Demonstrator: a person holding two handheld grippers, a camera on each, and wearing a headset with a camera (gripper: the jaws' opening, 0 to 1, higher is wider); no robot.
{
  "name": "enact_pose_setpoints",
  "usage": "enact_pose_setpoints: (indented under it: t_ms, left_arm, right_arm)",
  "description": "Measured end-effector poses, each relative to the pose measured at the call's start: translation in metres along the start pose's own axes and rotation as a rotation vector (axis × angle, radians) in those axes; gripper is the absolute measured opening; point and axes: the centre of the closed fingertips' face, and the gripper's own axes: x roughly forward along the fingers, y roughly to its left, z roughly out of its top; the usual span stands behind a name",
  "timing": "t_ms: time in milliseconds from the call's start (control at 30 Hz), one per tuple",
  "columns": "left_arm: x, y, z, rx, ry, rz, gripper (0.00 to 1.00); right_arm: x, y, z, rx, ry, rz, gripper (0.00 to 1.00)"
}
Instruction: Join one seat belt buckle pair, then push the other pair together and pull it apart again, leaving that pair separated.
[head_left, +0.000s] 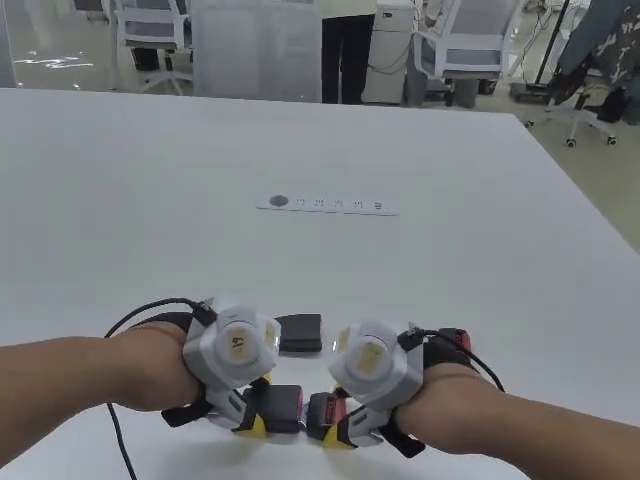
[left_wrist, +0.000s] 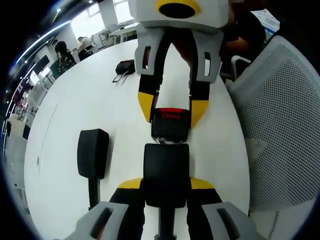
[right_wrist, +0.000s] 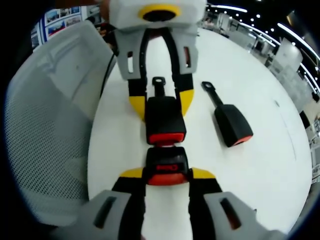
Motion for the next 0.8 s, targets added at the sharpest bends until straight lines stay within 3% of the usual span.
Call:
enact_pose_setpoints:
  t_ms: [167,533,667,733,800]
  left_arm:
    - [-0.0002,-0.0044,0.0005,0.03,0.023,-0.012,0.32]
    - [-0.001,-0.0019,0.0017,0.025,-0.004,0.0,0.34]
    - [-0.0002,-0.0021,0.002,0.014,0.022,0.006,0.34]
    - [-0.0005,-0.002,0.0008,-0.025,0.043,0.017,0.34]
    - [-0.0006,-0.003,0.0007,-0.017,0.053,0.018,0.34]
  right_arm:
    - [-0.003,0.0041,0.0001,-0.036,-0.003,0.005,0.31]
    - [-0.003,0.0031,0.0011,-0.012,-0.003,0.004,0.33]
    - [-0.0023,0.0042,0.0008,-0.034,-0.001,-0.005,0.34]
    - [-0.0021,0.0054,0.0009,-0.04,0.009,-0.016,0.35]
    - [-0.002,0.0051,0.0021,-0.056,0.013,-0.034,0.36]
